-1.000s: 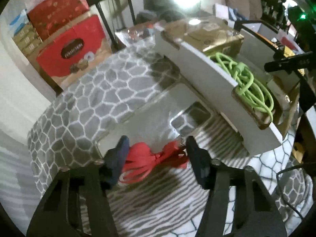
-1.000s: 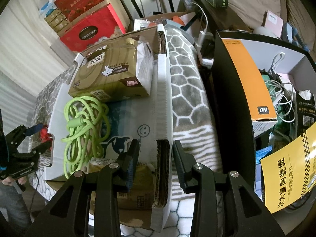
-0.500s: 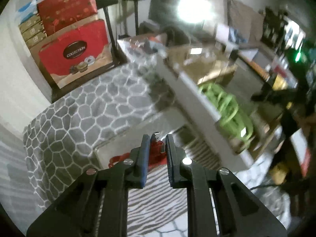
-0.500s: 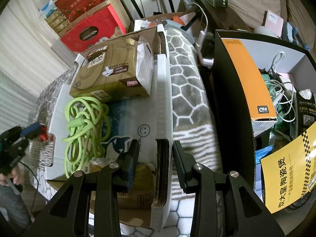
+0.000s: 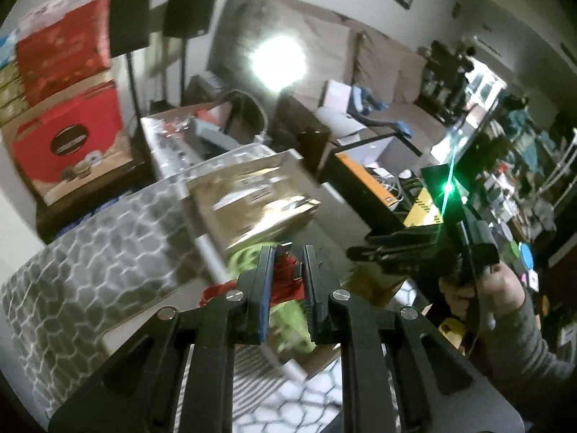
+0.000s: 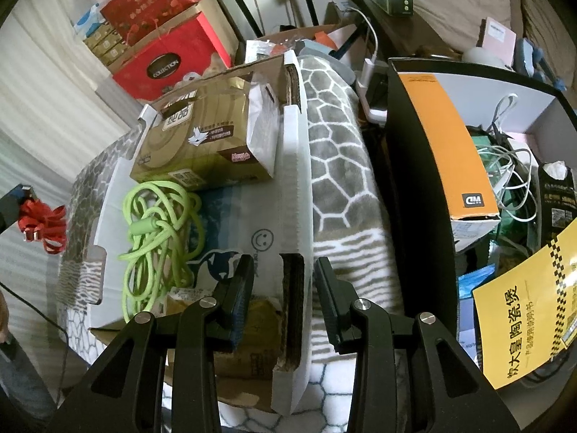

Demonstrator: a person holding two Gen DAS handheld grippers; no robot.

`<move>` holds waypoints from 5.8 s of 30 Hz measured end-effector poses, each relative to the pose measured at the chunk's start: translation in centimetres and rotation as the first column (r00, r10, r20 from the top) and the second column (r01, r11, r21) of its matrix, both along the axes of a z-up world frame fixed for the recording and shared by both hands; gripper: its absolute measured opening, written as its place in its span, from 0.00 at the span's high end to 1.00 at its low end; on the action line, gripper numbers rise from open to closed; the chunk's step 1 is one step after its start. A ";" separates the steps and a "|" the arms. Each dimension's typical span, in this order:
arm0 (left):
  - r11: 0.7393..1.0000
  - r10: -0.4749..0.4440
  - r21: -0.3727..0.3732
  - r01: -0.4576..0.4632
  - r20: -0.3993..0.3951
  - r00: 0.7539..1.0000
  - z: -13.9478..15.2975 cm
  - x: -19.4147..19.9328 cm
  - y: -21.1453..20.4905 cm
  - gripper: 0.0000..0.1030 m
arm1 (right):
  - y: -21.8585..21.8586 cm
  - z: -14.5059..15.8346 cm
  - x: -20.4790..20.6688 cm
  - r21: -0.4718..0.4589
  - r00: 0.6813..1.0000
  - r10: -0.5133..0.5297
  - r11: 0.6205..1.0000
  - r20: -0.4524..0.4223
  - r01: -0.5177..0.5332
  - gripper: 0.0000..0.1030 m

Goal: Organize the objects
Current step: 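Carry the red rubber bands into the cardboard box and release them, then grasp the clear plastic phone case edge with the left gripper, then lift the clear phone case and rotate it upright with the left gripper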

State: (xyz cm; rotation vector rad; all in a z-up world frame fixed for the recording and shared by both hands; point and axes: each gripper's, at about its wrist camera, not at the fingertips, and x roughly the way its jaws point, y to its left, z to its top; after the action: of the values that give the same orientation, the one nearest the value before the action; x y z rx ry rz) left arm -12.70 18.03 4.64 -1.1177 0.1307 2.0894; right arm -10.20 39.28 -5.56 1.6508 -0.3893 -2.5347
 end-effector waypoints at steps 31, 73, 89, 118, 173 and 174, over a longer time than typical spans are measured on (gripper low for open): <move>0.988 -0.032 -0.151 0.045 0.087 0.996 -4.4 -1.6 8.6 0.57 | 0.9 -0.5 0.5 -0.018 1.000 -0.012 1.000 0.005 0.012 0.65; 0.955 0.170 -0.255 -0.154 0.045 0.984 -6.3 -1.4 -6.3 0.41 | 0.1 -0.7 0.8 -0.014 1.000 0.000 1.000 0.013 0.001 0.65; 0.936 -0.033 -0.351 -0.003 -0.094 0.995 -10.6 2.0 -5.7 0.41 | -0.1 -1.0 0.5 -0.014 1.000 0.003 1.000 0.020 -0.003 0.65; 0.885 -0.140 -0.453 0.106 -0.042 0.989 -13.6 1.6 -2.6 0.77 | -0.2 -1.0 0.6 -0.011 1.000 0.005 1.000 0.022 -0.005 0.65; 0.720 0.115 0.477 -0.504 0.634 0.765 -15.9 -5.5 -24.2 0.55 | -0.1 -1.2 0.6 0.005 0.999 0.010 1.000 0.031 -0.010 0.61; 0.726 0.117 0.474 -0.499 0.630 0.768 -15.9 -5.5 -24.1 0.55 | -0.1 -1.2 0.6 0.004 0.999 0.010 1.000 0.031 -0.010 0.61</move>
State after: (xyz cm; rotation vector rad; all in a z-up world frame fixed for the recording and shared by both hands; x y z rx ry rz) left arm -18.17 -6.12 -11.30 -1.3243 -1.0577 1.7504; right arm -9.58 39.15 -6.74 1.6909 -0.3775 -2.5070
